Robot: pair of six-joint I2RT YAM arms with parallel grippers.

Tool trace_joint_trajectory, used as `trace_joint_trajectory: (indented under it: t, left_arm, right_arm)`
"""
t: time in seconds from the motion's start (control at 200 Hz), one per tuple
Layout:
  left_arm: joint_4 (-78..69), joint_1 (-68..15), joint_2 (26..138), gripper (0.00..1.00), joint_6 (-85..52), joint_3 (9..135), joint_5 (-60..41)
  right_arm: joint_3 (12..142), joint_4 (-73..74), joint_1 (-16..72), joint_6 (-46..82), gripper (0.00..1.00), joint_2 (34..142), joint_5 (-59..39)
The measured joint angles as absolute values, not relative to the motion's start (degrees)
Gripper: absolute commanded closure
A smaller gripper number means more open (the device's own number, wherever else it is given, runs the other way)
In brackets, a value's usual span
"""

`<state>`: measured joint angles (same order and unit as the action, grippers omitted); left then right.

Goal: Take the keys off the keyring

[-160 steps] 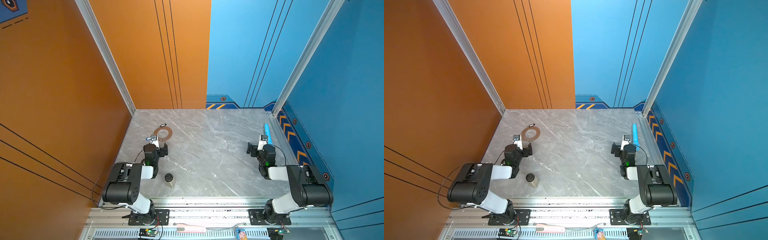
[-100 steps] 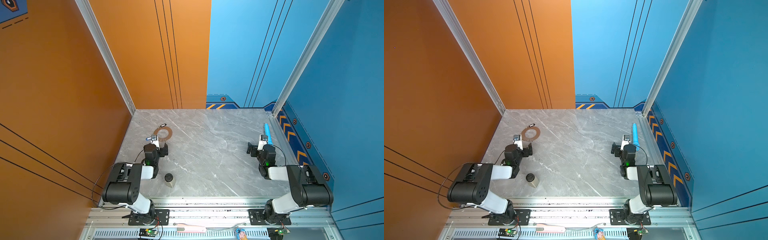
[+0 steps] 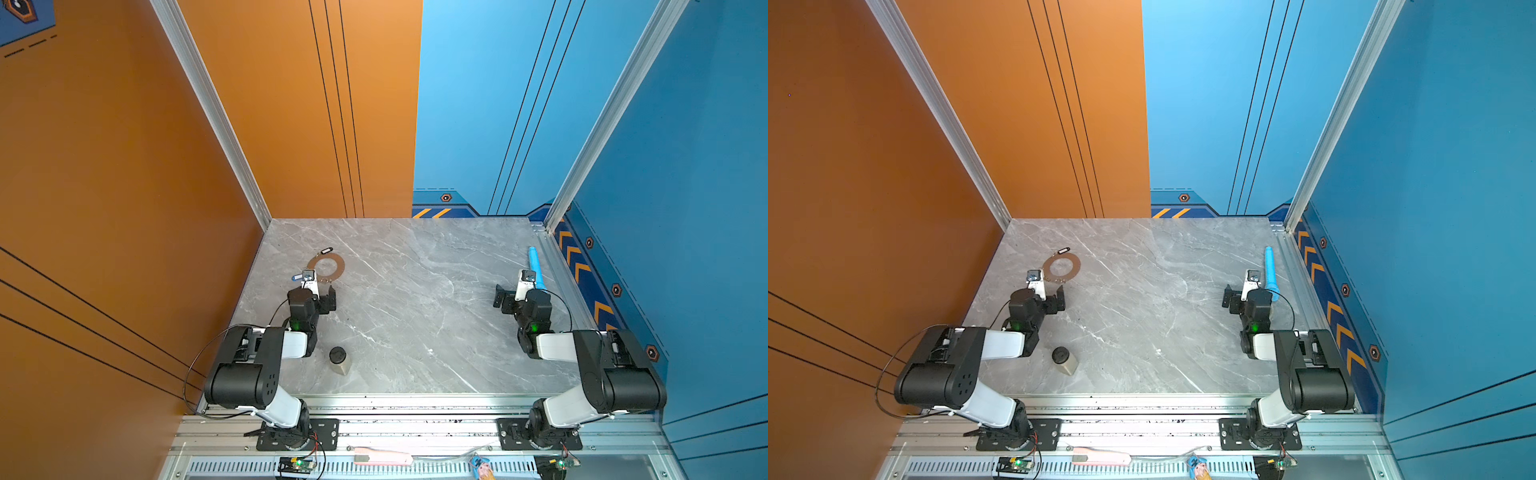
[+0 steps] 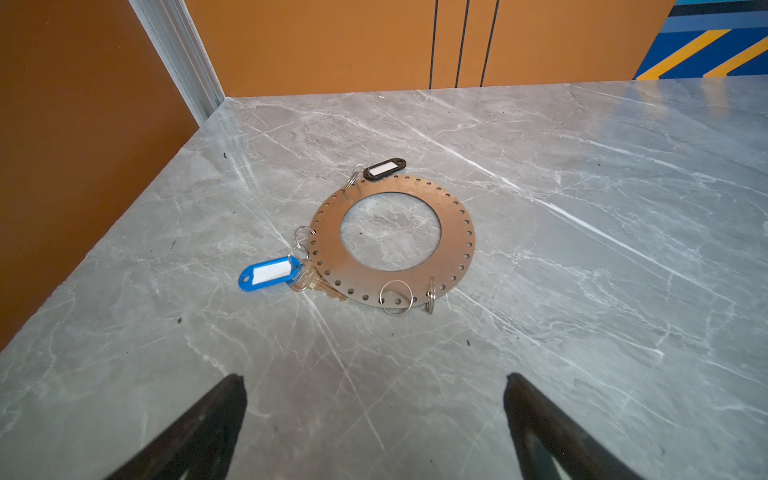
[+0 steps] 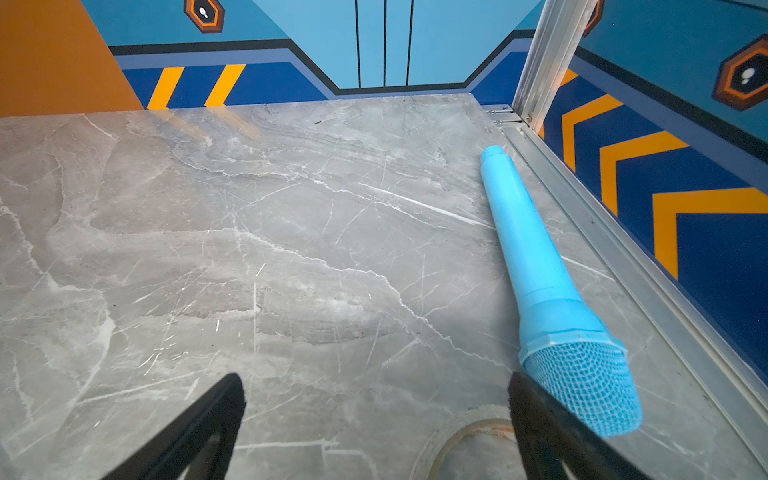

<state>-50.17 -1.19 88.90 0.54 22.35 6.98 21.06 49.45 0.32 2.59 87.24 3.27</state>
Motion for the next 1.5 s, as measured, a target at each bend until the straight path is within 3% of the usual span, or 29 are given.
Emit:
trace_joint_trajectory:
  t: [0.856, 1.161, 1.321, 1.502]
  left_arm:
    - [-48.95, -1.54, 88.01, 0.02, 0.73, 22.37, 6.98]
    - [-20.99, -2.33, 75.79, 0.02, -2.17, 36.05, 7.46]
    - [-6.92, -2.07, 75.11, 0.02, -4.38, 43.18, 6.68]
    - [4.78, 1.63, 78.63, 0.02, -4.89, 50.57, -1.04]
  right_arm:
    - [21.91, 46.30, 0.32, 2.55, 0.00, 86.06, 2.33]
    - [29.50, 29.65, 0.40, 1.93, 0.00, 72.27, -6.66]
    - [34.89, 19.25, 3.22, 2.15, 0.00, 69.10, -11.99]
    - [40.58, 9.87, 10.74, 3.42, 0.00, 68.45, -15.84]
